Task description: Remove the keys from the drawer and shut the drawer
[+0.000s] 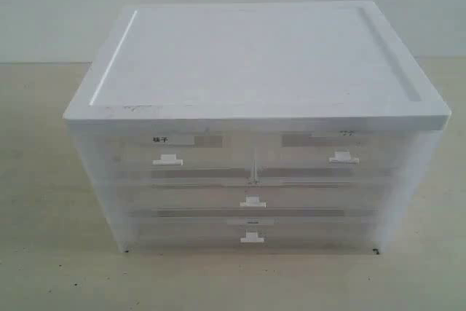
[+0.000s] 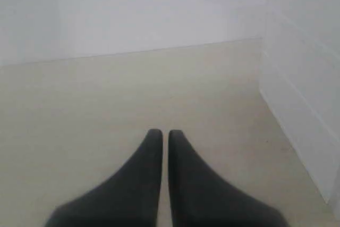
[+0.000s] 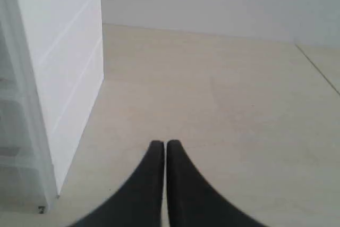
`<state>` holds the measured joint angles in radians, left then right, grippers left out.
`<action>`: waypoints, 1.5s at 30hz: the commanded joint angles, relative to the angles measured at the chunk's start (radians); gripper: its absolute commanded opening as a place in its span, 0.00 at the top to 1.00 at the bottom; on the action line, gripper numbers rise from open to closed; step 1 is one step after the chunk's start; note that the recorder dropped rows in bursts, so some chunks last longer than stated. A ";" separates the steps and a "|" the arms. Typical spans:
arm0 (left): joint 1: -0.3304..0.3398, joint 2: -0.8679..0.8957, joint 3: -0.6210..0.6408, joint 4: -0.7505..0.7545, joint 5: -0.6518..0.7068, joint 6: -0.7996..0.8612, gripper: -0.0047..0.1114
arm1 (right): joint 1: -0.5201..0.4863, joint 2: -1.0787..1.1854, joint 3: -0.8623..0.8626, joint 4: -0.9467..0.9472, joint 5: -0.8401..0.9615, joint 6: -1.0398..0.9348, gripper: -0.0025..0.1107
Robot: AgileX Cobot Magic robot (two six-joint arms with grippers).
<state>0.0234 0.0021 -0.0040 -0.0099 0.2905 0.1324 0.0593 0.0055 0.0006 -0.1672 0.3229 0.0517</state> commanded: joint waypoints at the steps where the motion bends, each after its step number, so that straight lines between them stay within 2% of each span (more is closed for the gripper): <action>1: 0.003 -0.002 0.004 0.010 -0.063 0.014 0.92 | -0.001 -0.005 -0.001 -0.004 -0.105 -0.052 0.98; 9: 0.003 -0.002 0.004 0.000 -0.377 -0.010 0.92 | -0.001 -0.005 -0.001 -0.004 -0.420 -0.042 0.98; 13: 0.003 -0.002 0.004 0.000 -0.503 -0.173 0.92 | -0.001 -0.005 -0.001 -0.001 -0.554 -0.004 0.98; 17: 0.003 -0.002 0.004 0.000 -0.696 -0.272 0.92 | -0.001 -0.005 -0.001 -0.001 -0.683 0.086 0.98; 22: 0.003 -0.002 0.004 0.010 -0.860 -0.564 0.92 | -0.001 -0.005 -0.001 0.003 -0.746 0.242 0.98; 25: 0.003 -0.002 0.004 0.142 -0.903 -0.687 0.92 | -0.001 -0.005 -0.001 0.001 -0.813 0.288 0.98; 26: 0.003 -0.002 -0.016 0.305 -0.912 -0.789 0.92 | -0.001 -0.005 -0.001 -0.001 -0.844 0.292 0.98; 27: 0.003 0.008 -0.036 0.408 -0.917 -0.873 0.92 | -0.001 -0.005 -0.001 -0.001 -0.844 0.303 0.98; 28: 0.003 0.057 -0.073 0.631 -0.962 -1.022 0.92 | -0.001 -0.005 -0.019 -0.023 -0.850 0.355 0.98; 29: 0.003 0.093 -0.094 0.733 -1.007 -1.080 0.92 | -0.001 0.010 -0.032 -0.060 -0.863 0.386 0.98; 32: 0.003 0.221 -0.155 0.917 -1.139 -1.162 0.92 | -0.001 0.088 -0.099 -0.201 -0.941 0.468 0.98; 34: 0.003 0.437 -0.192 1.025 -1.281 -1.147 0.92 | -0.001 0.230 -0.247 -0.457 -0.940 0.638 0.98; 35: 0.003 0.484 -0.192 1.042 -1.300 -1.128 0.92 | -0.001 0.274 -0.282 -0.531 -0.948 0.671 0.98; 36: 0.003 0.605 -0.192 1.094 -1.338 -1.079 0.92 | -0.001 0.356 -0.333 -0.662 -0.972 0.733 0.98; 39: 0.003 0.830 -0.192 1.128 -1.449 -0.962 0.92 | -0.001 0.540 -0.386 -0.822 -1.109 0.756 0.96; 41: 0.003 0.985 -0.192 1.106 -1.512 -0.861 0.92 | -0.001 0.675 -0.423 -0.760 -1.225 0.675 0.94; 45: -0.011 1.183 -0.192 1.070 -1.512 -0.744 0.92 | -0.001 0.871 -0.637 -0.744 -1.118 0.675 0.93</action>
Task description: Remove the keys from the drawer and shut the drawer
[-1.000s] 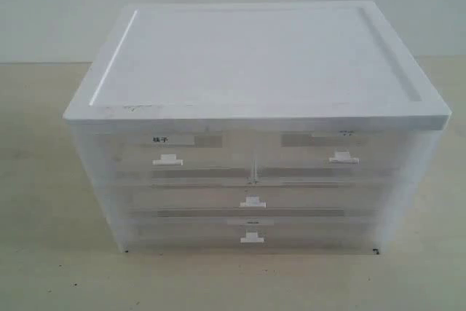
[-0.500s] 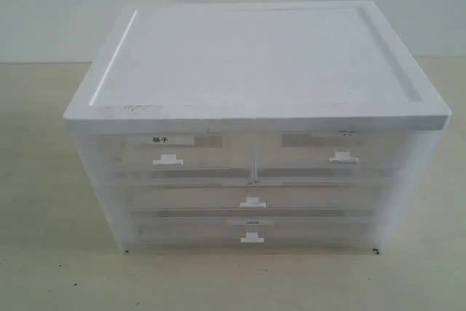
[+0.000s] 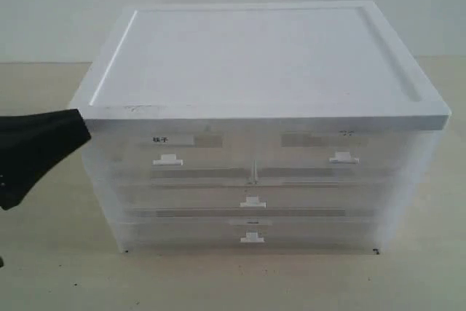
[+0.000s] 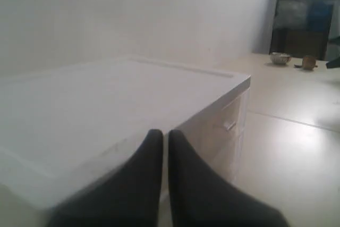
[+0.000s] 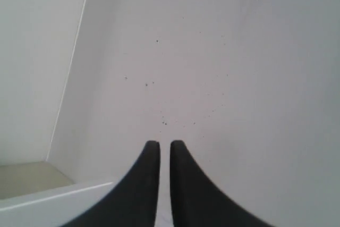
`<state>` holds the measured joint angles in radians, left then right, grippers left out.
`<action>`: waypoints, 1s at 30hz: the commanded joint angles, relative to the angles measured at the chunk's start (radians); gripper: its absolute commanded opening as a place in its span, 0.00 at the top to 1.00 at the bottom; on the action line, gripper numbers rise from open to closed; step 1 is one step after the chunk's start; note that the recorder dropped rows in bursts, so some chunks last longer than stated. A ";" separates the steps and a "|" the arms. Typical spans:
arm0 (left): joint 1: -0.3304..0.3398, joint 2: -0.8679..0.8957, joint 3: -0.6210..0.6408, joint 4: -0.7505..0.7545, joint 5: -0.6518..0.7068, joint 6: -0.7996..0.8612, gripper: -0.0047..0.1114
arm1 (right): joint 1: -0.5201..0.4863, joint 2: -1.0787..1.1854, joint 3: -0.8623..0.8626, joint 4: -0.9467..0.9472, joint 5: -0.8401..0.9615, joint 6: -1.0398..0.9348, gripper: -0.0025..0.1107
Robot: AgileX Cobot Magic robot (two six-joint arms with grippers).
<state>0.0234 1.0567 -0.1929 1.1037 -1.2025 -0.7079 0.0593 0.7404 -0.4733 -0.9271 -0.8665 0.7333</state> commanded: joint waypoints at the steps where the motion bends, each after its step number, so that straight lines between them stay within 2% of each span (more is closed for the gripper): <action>1: -0.021 0.153 -0.004 -0.051 -0.019 0.118 0.92 | -0.001 0.176 -0.208 0.006 0.114 -0.007 0.93; 6: -0.059 0.185 -0.004 -0.071 -0.019 0.190 0.92 | -0.001 0.334 -0.483 -0.061 0.445 0.032 0.93; 11: -0.058 0.185 0.000 -0.070 -0.019 0.190 0.92 | 0.060 0.420 -0.635 -0.331 0.867 0.226 0.93; 14: -0.058 0.185 0.000 -0.070 -0.019 0.190 0.92 | 0.117 0.443 -0.653 -0.313 1.155 0.216 0.93; 17: -0.058 0.185 0.000 -0.070 -0.019 0.190 0.92 | 0.152 0.456 -0.657 -0.234 1.378 0.094 0.93; 20: -0.058 0.185 0.000 -0.068 -0.019 0.190 0.92 | 0.159 0.456 -0.673 0.038 1.436 -0.131 0.93; 25: -0.058 0.185 0.000 -0.053 -0.019 0.193 0.92 | 0.163 0.456 -0.707 0.780 1.541 -0.892 0.93; 28: -0.058 0.185 0.000 -0.042 -0.019 0.193 0.92 | 0.163 0.444 -0.707 1.048 1.652 -1.206 0.93; 30: -0.058 0.185 0.000 -0.039 -0.019 0.193 0.92 | 0.163 0.434 -0.707 1.172 1.713 -1.334 0.88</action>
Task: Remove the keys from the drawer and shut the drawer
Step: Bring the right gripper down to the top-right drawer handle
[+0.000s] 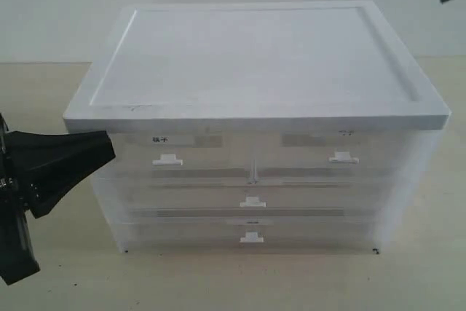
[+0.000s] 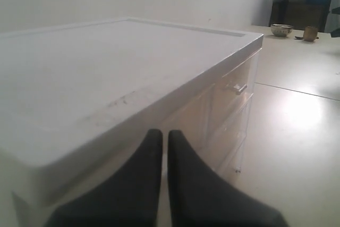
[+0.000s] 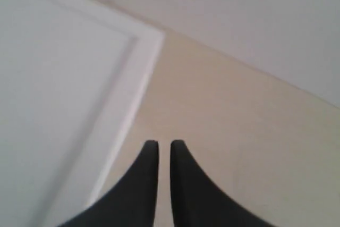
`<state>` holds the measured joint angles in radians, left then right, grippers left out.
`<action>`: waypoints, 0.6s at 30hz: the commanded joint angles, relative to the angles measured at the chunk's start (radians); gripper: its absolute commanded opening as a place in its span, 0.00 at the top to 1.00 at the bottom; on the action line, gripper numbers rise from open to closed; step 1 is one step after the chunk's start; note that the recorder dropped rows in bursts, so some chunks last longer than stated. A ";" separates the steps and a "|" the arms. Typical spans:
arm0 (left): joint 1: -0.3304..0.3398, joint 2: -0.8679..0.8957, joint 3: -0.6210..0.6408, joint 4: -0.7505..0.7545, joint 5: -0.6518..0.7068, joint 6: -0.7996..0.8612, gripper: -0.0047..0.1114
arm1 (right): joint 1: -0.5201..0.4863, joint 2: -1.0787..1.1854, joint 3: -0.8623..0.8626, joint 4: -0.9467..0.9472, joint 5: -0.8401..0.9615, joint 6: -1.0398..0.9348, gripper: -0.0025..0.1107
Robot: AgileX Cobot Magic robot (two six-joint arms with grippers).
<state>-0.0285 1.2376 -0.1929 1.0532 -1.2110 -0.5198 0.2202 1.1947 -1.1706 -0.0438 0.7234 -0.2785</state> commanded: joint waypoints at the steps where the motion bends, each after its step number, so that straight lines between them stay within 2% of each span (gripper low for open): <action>1: -0.006 0.004 0.000 0.012 -0.010 0.004 0.92 | 0.002 -0.027 -0.009 0.343 0.160 -0.382 0.84; 4: -0.006 0.004 0.000 0.016 -0.010 0.004 0.92 | 0.079 -0.046 0.000 0.400 0.200 -0.480 0.76; 9: -0.006 0.004 0.000 0.016 -0.010 0.014 0.92 | 0.293 -0.046 0.088 0.303 0.189 -0.562 0.75; 13: -0.006 0.004 0.000 0.016 -0.010 0.021 0.92 | 0.491 -0.046 0.196 0.044 0.133 -0.553 0.75; 18: -0.006 0.004 0.000 0.016 -0.010 0.021 0.92 | 0.723 -0.055 0.260 -0.306 0.105 -0.254 0.75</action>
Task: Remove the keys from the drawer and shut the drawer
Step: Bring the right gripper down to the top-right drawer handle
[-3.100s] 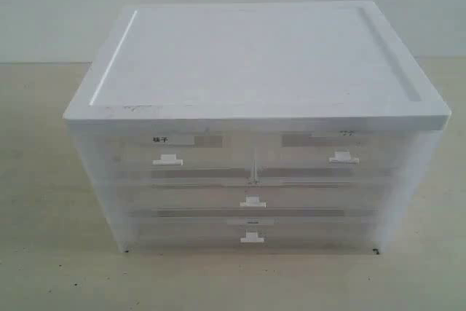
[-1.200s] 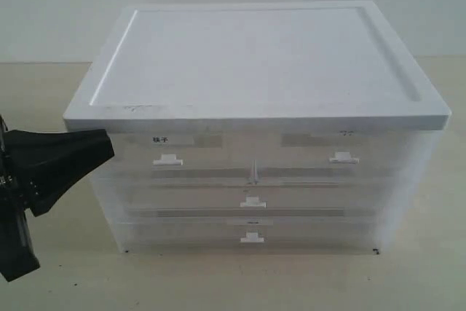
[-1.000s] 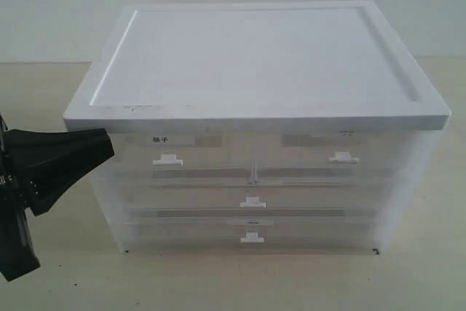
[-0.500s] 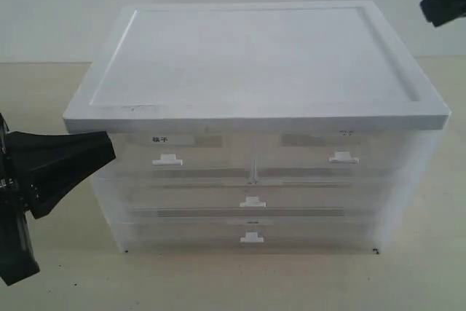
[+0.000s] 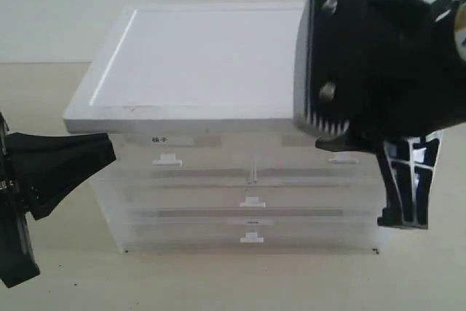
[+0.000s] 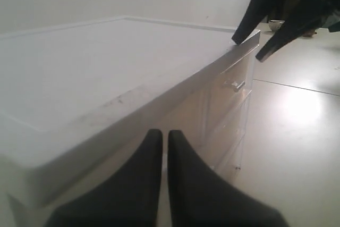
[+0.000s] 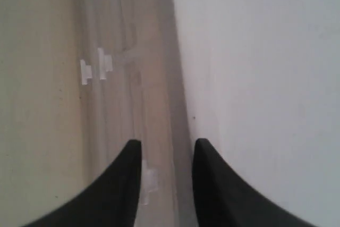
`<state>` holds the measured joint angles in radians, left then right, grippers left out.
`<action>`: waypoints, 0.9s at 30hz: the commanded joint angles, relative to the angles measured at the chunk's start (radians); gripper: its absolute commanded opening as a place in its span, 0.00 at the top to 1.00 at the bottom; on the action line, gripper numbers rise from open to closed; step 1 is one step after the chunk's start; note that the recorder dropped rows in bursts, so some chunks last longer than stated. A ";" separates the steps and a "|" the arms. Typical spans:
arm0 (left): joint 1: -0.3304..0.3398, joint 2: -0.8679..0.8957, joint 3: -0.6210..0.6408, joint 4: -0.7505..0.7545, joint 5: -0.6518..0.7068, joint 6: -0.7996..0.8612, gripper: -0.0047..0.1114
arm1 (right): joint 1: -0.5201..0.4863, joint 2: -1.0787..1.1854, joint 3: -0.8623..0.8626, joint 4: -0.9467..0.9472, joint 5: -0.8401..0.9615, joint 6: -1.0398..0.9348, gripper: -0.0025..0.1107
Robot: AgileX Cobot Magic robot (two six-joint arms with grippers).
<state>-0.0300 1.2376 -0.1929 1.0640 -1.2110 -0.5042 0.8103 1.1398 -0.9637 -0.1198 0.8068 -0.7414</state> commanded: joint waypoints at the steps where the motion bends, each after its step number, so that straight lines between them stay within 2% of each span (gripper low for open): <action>1: -0.005 0.004 0.000 0.006 -0.010 0.006 0.92 | 0.173 0.000 0.069 -0.295 0.045 0.246 0.75; 8: -0.005 0.004 0.000 0.003 -0.010 0.008 0.92 | 0.402 -0.027 0.173 -0.623 0.150 0.572 0.75; 10: -0.005 0.004 0.000 0.003 -0.010 0.008 0.92 | 0.416 -0.038 0.207 -0.712 0.152 0.668 0.75; 14: -0.005 0.004 0.000 0.003 -0.010 0.011 0.92 | 0.416 -0.041 0.277 -0.722 0.137 0.678 0.75; 18: -0.005 0.004 0.000 0.003 -0.010 0.011 0.92 | 0.416 -0.041 0.347 -0.778 0.047 0.685 0.75; 27: -0.005 0.004 0.000 0.003 -0.010 0.011 0.92 | 0.416 -0.041 0.356 -0.941 0.046 0.857 0.75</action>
<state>-0.0300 1.2376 -0.1929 1.0640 -1.2110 -0.4963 1.2253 1.1062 -0.6085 -1.0219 0.8488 0.0707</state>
